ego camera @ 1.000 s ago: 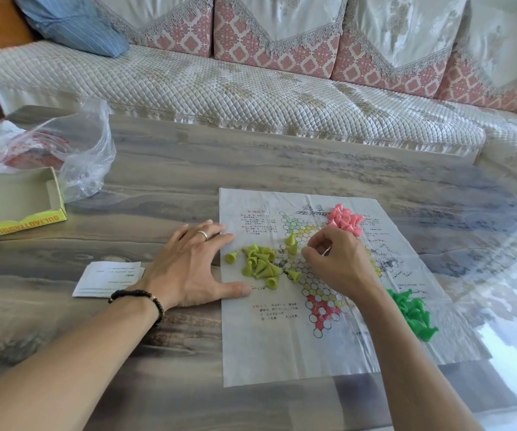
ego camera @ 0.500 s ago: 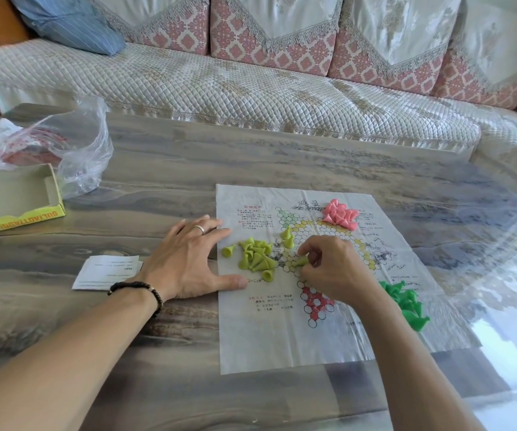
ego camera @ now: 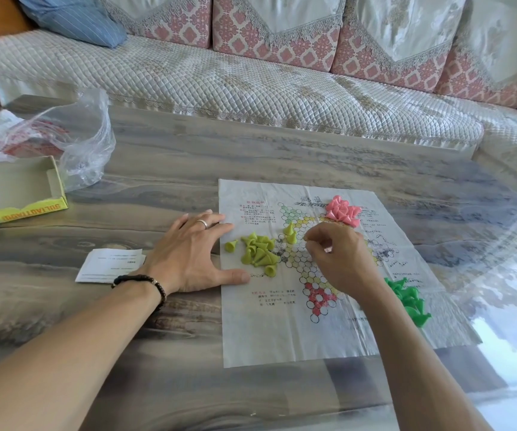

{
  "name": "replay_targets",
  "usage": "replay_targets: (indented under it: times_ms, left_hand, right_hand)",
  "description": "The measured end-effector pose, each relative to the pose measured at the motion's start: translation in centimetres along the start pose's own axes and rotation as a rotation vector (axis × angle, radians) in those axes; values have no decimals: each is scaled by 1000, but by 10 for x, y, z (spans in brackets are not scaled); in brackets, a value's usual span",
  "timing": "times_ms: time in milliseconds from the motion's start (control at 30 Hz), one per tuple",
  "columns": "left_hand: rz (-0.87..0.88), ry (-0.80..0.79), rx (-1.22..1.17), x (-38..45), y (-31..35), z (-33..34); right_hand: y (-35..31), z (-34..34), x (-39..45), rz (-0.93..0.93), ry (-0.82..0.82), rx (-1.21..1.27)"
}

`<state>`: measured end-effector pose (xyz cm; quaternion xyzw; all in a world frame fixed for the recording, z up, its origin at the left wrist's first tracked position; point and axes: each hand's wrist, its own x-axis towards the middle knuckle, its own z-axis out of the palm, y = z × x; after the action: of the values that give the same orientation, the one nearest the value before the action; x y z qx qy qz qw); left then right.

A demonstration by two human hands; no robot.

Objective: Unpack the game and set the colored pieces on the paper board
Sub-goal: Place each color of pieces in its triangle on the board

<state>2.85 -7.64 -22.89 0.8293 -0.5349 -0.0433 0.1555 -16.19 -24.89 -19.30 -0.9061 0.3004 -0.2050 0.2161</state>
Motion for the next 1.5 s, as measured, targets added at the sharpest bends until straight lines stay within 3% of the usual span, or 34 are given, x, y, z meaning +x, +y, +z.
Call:
replay_targets:
  times_ms: [133,233,667,833,1100,1500]
  left_hand:
    - [-4,-8,-4,0,0,0]
    - [-6,-8,-3,0,0,0]
    - [4,-35,18,0,0,-2]
    - [14,-74,22,1,-2,-1]
    - [28,-141,-4,0,-1,-7]
    - [19,-211,13,0,0,-11]
  right_hand:
    - [3,0,3,118,106,120]
    - [4,3,4,161,73,173]
    - [-2,15,5,131,0,121]
    - [-4,1,3,84,103,134]
    - [-26,10,-19,-146,-218,73]
    - [-29,15,-18,-181,-289,-66]
